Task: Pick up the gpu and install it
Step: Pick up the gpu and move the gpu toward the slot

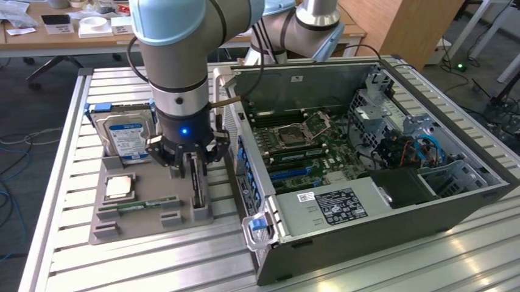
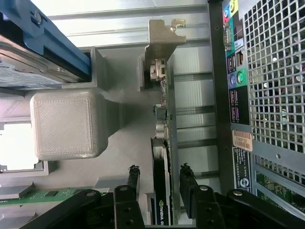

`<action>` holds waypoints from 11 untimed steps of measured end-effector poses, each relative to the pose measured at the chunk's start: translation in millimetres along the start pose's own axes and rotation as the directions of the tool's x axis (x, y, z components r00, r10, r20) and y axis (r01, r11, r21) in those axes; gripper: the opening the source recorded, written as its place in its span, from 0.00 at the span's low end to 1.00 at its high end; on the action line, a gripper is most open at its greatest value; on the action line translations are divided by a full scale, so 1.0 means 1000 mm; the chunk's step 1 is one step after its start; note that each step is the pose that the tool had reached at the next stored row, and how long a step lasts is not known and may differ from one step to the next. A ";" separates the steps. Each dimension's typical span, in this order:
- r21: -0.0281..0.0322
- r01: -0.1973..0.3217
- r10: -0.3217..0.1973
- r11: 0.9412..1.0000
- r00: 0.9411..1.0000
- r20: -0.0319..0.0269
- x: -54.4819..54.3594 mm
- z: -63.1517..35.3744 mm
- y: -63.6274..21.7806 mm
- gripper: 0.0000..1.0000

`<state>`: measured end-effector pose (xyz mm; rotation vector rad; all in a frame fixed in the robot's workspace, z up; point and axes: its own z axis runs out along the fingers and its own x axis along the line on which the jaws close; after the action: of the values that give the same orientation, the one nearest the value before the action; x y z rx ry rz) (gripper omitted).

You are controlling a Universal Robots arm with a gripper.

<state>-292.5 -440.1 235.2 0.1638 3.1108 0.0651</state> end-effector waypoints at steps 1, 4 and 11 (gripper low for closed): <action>0.000 0.000 0.000 1.000 1.000 0.000 0.000 0.0004 0.0011 0.47; 0.000 0.000 0.000 1.000 1.000 0.000 0.000 0.0011 0.0025 0.47; 0.000 0.000 0.000 1.000 1.000 0.000 0.000 0.0027 0.0026 0.47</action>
<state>-291.8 -437.4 232.6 0.1641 3.1110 0.0648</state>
